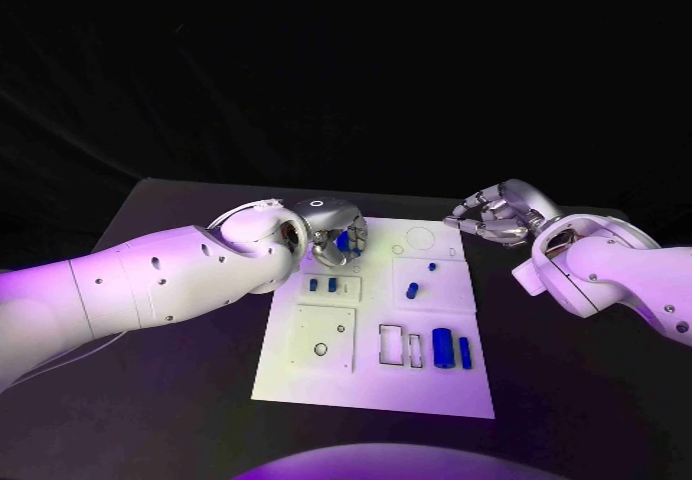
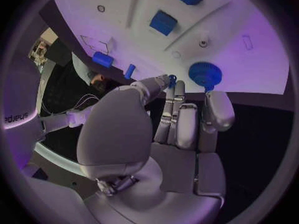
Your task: Assemble the parts on the task board
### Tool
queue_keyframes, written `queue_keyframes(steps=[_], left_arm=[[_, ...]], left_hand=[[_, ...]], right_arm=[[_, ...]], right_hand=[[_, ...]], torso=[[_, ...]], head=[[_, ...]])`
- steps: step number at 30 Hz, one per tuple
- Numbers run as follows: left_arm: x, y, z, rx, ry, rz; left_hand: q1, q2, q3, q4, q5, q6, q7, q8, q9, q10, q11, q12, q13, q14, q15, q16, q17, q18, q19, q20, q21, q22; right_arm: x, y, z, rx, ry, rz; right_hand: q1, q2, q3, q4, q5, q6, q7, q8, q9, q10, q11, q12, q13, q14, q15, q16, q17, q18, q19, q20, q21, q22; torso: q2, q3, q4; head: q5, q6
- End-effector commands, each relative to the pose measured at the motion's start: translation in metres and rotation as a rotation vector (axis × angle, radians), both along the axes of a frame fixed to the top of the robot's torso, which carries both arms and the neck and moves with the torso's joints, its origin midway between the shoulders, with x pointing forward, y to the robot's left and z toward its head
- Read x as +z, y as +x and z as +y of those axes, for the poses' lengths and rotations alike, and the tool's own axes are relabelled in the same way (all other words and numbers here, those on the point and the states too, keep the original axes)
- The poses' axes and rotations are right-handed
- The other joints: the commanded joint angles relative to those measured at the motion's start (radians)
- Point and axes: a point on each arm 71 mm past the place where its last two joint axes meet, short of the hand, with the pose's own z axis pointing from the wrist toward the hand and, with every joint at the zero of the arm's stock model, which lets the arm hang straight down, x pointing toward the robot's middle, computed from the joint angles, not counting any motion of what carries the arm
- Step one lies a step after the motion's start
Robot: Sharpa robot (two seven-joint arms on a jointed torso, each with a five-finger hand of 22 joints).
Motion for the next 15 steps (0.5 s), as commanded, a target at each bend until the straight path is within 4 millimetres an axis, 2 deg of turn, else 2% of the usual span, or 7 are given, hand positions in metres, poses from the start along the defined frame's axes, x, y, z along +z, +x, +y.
queue_keyframes(steps=[1,5,10,15], left_arm=[[0.009,-0.003,0.003,-0.006,-0.063,-0.021],[0.009,-0.004,0.013,0.008,-0.046,0.001],[0.007,-0.003,0.025,0.032,-0.021,0.034],[0.002,0.0,0.036,0.05,0.013,0.064]], left_hand=[[-0.01,-0.003,0.002,-0.002,0.004,0.009,-0.001,-0.005,0.0,0.009,0.003,-0.008,-0.001,0.009,0.002,0.003,0.0,-0.021,0.006,0.0,0.005,0.16],[-0.012,-0.004,0.002,-0.001,0.003,0.009,-0.001,-0.005,0.0,0.01,0.002,-0.01,-0.001,0.009,0.002,0.002,-0.001,-0.021,0.006,0.0,0.005,0.159],[-0.013,-0.005,0.002,-0.001,0.001,0.009,-0.001,-0.007,0.0,0.011,0.003,-0.012,-0.002,0.008,0.002,0.001,-0.004,-0.02,0.004,0.0,0.002,0.158],[-0.017,-0.01,0.003,-0.003,-0.009,0.002,0.002,-0.015,-0.001,0.01,0.005,-0.023,-0.004,0.004,0.004,-0.004,-0.014,-0.019,-0.002,0.001,-0.005,0.156]], right_arm=[[0.0,0.0,0.0,0.009,-0.012,-0.003],[0.0,0.001,0.0,0.008,-0.013,-0.003],[-0.001,0.001,0.0,0.005,-0.011,0.0],[-0.001,0.001,0.0,0.005,-0.01,0.001]], right_hand=[[0.01,0.001,-0.003,0.0,0.003,0.0,-0.001,0.005,0.001,0.002,-0.002,0.0,0.006,0.094,-0.007,-0.004,0.224,0.014,0.026,-0.007,-0.004,0.209],[0.01,0.001,-0.003,0.0,0.003,0.0,-0.001,0.005,0.001,0.002,-0.002,0.0,0.006,0.094,-0.007,-0.004,0.224,0.014,0.026,-0.007,-0.004,0.209],[0.01,0.002,-0.003,0.0,0.003,0.001,-0.001,0.005,0.002,0.0,-0.002,-0.002,0.004,0.093,-0.007,-0.004,0.223,0.014,0.025,-0.008,-0.006,0.209],[0.01,0.002,-0.003,0.0,0.003,0.001,-0.001,0.005,0.002,0.0,-0.002,-0.002,0.004,0.093,-0.007,-0.004,0.223,0.014,0.025,-0.008,-0.006,0.209]], torso=[[0.0,-0.0001,0.0005],[0.0,0.0006,-0.0002],[0.001,-0.0018,0.001],[0.002,-0.0013,-0.002]], head=[[0.001,0.002],[0.003,0.002],[0.002,0.0],[0.007,0.001]])
